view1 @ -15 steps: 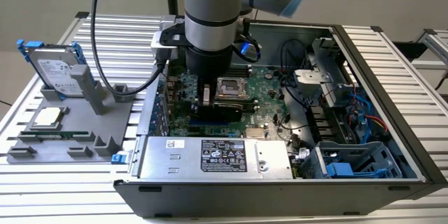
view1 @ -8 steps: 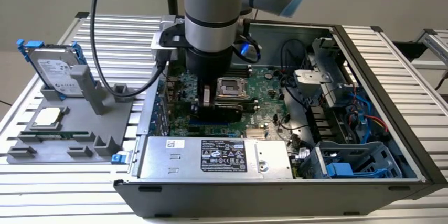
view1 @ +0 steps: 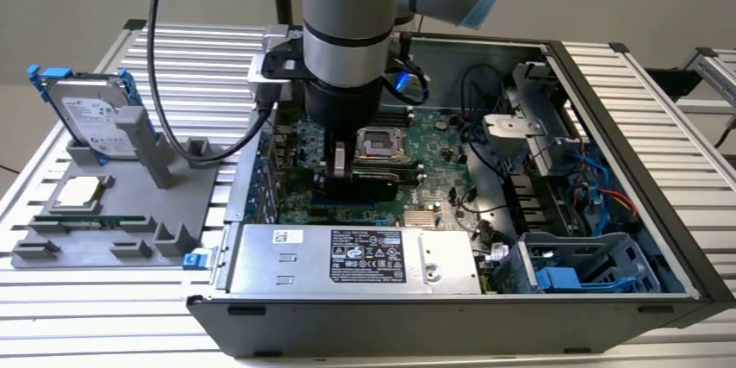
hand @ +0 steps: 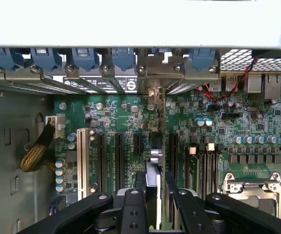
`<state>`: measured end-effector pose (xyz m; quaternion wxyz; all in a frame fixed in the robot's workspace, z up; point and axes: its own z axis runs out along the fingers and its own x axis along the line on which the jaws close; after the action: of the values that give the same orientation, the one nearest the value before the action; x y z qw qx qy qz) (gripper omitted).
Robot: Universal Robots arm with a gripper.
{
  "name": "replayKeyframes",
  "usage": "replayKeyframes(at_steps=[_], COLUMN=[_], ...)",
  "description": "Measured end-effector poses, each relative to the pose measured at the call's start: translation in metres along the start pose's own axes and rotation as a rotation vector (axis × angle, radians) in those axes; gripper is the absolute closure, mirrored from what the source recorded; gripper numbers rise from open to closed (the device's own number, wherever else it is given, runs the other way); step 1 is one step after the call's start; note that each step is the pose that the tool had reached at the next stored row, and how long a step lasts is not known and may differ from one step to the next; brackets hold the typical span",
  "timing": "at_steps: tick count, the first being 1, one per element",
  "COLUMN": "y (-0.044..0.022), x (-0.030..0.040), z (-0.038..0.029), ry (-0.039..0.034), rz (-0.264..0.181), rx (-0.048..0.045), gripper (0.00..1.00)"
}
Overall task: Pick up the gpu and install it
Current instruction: 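Insert the gpu into the slot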
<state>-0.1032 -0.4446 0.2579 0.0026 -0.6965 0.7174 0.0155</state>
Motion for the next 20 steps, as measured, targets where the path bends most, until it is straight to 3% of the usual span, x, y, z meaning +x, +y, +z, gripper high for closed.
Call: replayKeyframes(at_steps=[16, 20], y=[0.0004, 0.0005], x=[0.0003, 0.0006], z=[0.0066, 0.0133], ry=[0.0004, 0.0007], rz=[0.000, 0.000], rx=[-0.0005, -0.0010], gripper=[1.00, 1.00])
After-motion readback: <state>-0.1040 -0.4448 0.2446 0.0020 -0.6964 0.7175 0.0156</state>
